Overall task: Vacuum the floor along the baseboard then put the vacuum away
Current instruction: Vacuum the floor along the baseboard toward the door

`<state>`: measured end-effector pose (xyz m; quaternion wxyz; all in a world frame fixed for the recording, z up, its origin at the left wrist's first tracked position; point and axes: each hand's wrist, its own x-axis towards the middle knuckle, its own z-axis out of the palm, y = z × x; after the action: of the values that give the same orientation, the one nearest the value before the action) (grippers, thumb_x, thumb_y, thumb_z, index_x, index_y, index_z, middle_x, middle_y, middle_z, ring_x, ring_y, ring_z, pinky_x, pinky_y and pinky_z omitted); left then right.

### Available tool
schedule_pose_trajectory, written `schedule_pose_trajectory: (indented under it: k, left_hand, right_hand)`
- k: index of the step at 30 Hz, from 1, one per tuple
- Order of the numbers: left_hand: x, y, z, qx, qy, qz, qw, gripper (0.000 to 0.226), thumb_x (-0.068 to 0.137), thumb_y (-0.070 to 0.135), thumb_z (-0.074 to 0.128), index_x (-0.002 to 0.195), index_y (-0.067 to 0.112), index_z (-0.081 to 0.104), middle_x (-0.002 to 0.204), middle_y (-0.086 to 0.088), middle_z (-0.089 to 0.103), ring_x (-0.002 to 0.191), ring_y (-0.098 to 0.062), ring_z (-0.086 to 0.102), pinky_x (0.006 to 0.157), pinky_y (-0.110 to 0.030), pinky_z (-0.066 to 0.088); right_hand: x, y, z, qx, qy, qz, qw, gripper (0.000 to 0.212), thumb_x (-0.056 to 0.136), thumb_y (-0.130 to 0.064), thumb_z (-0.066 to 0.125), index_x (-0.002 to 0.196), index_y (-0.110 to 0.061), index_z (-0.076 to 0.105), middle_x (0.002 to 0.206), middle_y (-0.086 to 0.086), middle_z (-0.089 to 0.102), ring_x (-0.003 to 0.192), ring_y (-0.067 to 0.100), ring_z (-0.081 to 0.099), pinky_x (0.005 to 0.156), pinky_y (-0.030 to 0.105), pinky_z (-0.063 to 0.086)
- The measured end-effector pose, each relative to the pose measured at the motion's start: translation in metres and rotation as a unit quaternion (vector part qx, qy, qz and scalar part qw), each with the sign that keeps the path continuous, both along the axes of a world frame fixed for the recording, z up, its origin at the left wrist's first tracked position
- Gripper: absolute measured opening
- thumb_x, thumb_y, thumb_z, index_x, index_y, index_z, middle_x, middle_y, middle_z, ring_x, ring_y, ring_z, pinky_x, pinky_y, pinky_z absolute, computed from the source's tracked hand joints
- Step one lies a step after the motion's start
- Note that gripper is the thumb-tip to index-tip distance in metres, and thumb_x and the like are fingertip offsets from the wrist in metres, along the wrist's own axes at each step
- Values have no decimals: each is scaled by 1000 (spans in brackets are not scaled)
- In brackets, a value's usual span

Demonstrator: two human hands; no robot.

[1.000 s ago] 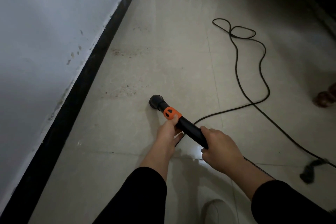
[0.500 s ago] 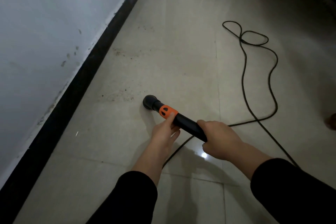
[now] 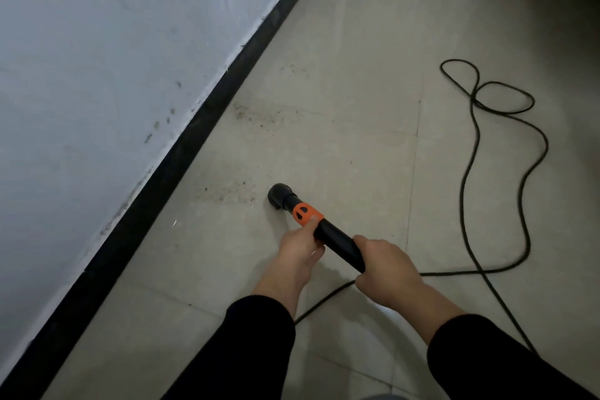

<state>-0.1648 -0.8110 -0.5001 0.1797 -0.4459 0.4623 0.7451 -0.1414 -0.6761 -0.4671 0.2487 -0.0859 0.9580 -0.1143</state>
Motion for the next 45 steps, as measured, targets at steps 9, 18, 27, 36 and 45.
schedule_pose_trajectory:
  k: [9,18,27,36,45]
  left_hand:
    - [-15,-3,4,12,-2,30,999,41,94,24,62,126,-1,54,106,-15,64,100,-23,61,91,-31,49]
    - [-22,-7,3,40,23,42,998,39,94,18,62,124,-4,54,112,-16,64,117,-26,59,99,-32,47]
    - [-29,-16,-11,37,33,23,999,37,94,19,63,124,-1,56,97,-9,64,111,-23,62,97,-30,47]
    - [-23,-34,-10,44,45,26,998,31,93,20,63,117,1,59,100,-12,66,90,-18,64,89,-26,50]
    - [-17,-53,-18,53,49,38,997,29,93,19,63,117,2,59,93,-8,67,87,-17,65,91,-26,49]
  right_hand:
    - [-22,-2,9,1,6,3,1000,22,75,-9,54,90,-19,41,81,1,50,72,23,50,60,28,36]
    - [-38,-5,6,-4,17,-1,1000,20,76,-9,55,90,-20,45,82,3,52,73,24,51,61,27,37]
    - [-45,-7,-15,-44,23,-15,999,19,73,-3,54,85,-17,49,70,0,48,68,24,50,49,25,30]
    - [-56,-14,-17,-54,24,12,998,33,69,-1,55,98,-16,61,79,6,60,74,25,55,50,24,32]
    - [-56,-29,-21,-62,23,25,997,30,68,0,55,94,-14,60,78,6,60,72,25,56,54,28,35]
